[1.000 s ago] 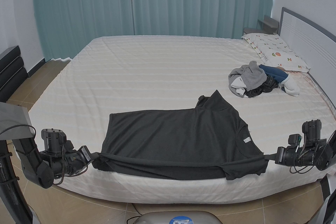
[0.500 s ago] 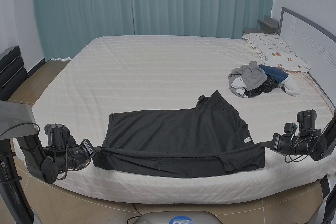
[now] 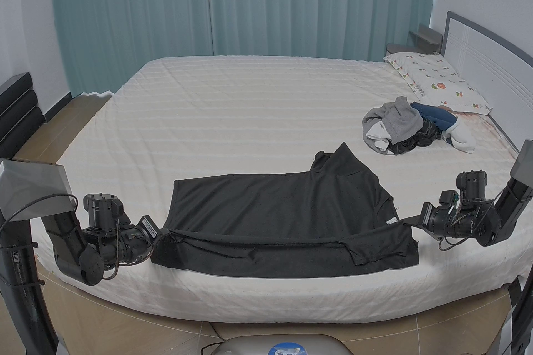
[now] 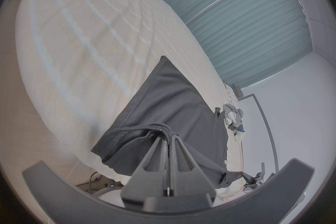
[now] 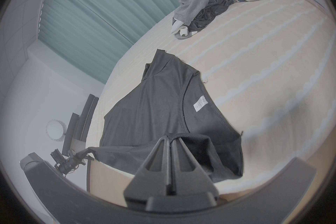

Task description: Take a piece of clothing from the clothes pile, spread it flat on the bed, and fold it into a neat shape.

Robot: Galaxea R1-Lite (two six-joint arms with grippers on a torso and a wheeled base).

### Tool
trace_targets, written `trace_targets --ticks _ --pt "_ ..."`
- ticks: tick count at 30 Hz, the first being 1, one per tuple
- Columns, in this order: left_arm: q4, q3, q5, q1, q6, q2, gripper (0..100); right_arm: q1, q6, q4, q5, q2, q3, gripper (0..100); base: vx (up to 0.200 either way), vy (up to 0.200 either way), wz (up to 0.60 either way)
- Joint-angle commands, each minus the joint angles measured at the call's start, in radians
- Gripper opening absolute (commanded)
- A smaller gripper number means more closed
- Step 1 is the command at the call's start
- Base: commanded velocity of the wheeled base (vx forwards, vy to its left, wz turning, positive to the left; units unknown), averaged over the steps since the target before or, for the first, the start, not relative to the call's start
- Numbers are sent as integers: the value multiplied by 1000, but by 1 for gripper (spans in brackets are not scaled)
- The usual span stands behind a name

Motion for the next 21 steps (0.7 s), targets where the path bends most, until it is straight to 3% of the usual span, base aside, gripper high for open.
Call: trace_targets --ticks 1,6,10,11,12,13,18,21 --pt "-1 -37 24 -19 -1 62 0 1 32 -65 1 93 -20 0 0 0 0" --pt "1 -69 73 -36 -2 88 0 3 102 -193 1 151 -19 0 0 0 0" --pt "2 -75 82 -37 -2 91 0 3 107 -208 1 174 -20 0 0 0 0" --pt "2 -75 84 -39 -4 91 0 3 109 -209 1 177 -22 100 0 0 0" --pt "2 -75 84 -39 -4 91 0 3 109 -211 1 179 -22 100 0 0 0" --pt "2 -75 84 -39 -4 93 100 3 119 -217 3 184 -34 100 0 0 0" --pt "-1 -75 84 -39 -22 90 100 1 190 -277 10 185 -28 100 0 0 0" --pt "1 -76 84 -36 -80 79 100 -10 279 -371 24 181 -8 100 0 0 0"
